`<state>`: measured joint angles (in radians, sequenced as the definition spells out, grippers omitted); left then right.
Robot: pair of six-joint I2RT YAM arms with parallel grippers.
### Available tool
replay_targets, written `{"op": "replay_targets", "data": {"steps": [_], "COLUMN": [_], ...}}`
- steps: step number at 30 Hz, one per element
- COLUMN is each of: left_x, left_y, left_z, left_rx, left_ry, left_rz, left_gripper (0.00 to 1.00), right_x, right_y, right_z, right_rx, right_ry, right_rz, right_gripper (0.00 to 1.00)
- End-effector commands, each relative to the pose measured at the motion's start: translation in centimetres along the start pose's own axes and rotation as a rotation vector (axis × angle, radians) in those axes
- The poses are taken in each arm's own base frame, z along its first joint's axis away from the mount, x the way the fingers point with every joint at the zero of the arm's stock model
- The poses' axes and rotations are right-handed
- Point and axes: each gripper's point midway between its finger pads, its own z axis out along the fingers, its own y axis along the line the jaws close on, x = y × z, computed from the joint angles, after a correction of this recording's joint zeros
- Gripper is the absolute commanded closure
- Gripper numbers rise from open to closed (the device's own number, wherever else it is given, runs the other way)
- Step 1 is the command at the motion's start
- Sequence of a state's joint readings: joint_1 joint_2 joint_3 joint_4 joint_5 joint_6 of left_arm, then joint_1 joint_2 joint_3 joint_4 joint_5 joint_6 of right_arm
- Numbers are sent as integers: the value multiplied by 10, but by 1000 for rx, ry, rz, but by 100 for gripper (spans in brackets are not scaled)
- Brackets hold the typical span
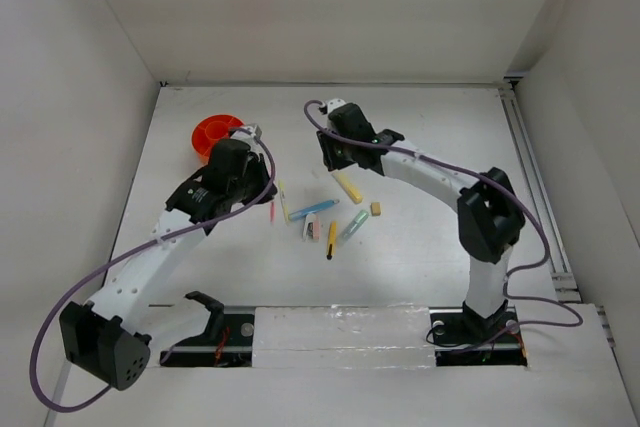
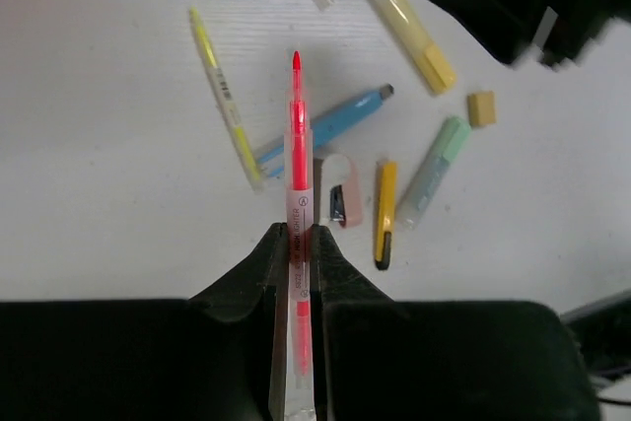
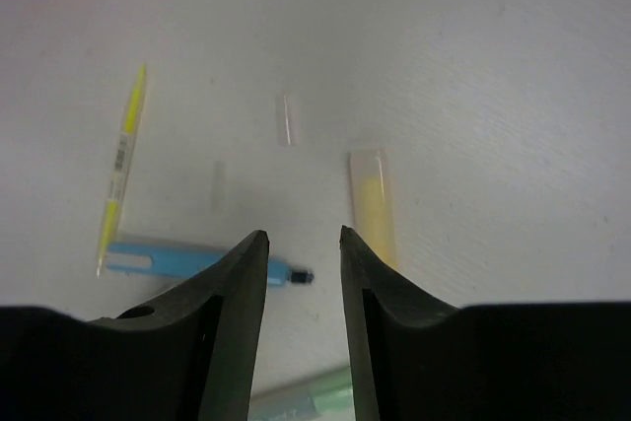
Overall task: Sort the stationery into containers
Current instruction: Close the pen cap on the pen.
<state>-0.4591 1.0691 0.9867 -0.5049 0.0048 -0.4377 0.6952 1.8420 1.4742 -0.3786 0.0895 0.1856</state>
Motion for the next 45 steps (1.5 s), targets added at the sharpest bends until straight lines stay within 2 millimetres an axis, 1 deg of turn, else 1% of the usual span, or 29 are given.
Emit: {"op": "replay_targets", "data": {"steps": [1,2,3,4,6,7,9,12,15,18,20,21,22,23,26,27,30,31,34,36,37,38,39,40,41,42,43,44,45], "left_x": [9,4,5,5,3,3,2,-1,0,1,1,1,1,1,1,1,1,1,1,1,1,1,1,1,1,1,1,1,1], "left_y": [-35,-41,-44,-47,-53,-55,-59,-58,-58,-58,-58,-58,-58,-58,-58,-58,-58,-58,-58,-58,-58,-58,-58,-58,-58,-58,-58,-58,-58], "left_z": [-16,-21,-23,-30,-39,-41,-52,-56,-54,-51,-51,-51,-51,-51,-51,-51,-51,-51,-51,-51,-51,-51,-51,-51,-51,-51,-51,-51,-51], "left_rx": [243,274,295,326,365,384,420,419,415,411,411,411,411,411,411,411,411,411,411,411,411,411,411,411,411,411,411,411,411], "left_ry": [7,-21,-27,-43,-65,-76,-102,-125,-117,-109,-109,-109,-109,-109,-109,-109,-109,-109,-109,-109,-109,-109,-109,-109,-109,-109,-109,-109,-109], "left_rz": [110,113,116,129,135,147,154,155,154,153,153,153,153,153,153,153,153,153,153,153,153,153,153,153,153,153,153,153,153], "left_gripper": [100,100,100,100,100,100,100,100,100,100,100,100,100,100,100,100,100,100,100,100,100,100,100,100,100,100,100,100,100], "right_x": [-36,-36,-46,-33,-31,-33,-32,-28,-22,-9,-9,-3,-4,4,2,7,11,11,12,19,17,23,27,21,28,29,36,35,36], "right_y": [14,14,17,16,16,18,22,23,21,20,20,18,21,21,21,23,24,30,30,27,26,24,24,24,20,25,22,20,23], "right_z": [19,27,30,46,57,67,75,85,88,96,96,98,98,102,103,106,111,113,116,121,120,124,126,125,128,127,129,129,129], "right_rx": [-10,-9,-11,-2,4,5,-14,-12,-8,-1,-1,2,-10,-16,-18,-28,-40,-46,-46,-33,-24,-22,-20,-23,-1,0,14,23,29], "right_ry": [-58,-54,-65,-17,8,13,26,41,59,92,92,107,100,121,111,124,129,129,130,149,149,162,176,164,183,182,200,199,197], "right_rz": [-28,-28,-27,-32,-35,-35,-36,-37,-39,-42,-42,-43,-42,-43,-42,-42,-51,-57,-58,-69,-70,-81,-82,-94,-97,-107,-110,-111,-119], "right_gripper": [59,59,59,57,57,57,57,57,57,57,57,57,57,57,57,57,59,59,60,60,60,60,63,63,65,67,72,72,73]}}
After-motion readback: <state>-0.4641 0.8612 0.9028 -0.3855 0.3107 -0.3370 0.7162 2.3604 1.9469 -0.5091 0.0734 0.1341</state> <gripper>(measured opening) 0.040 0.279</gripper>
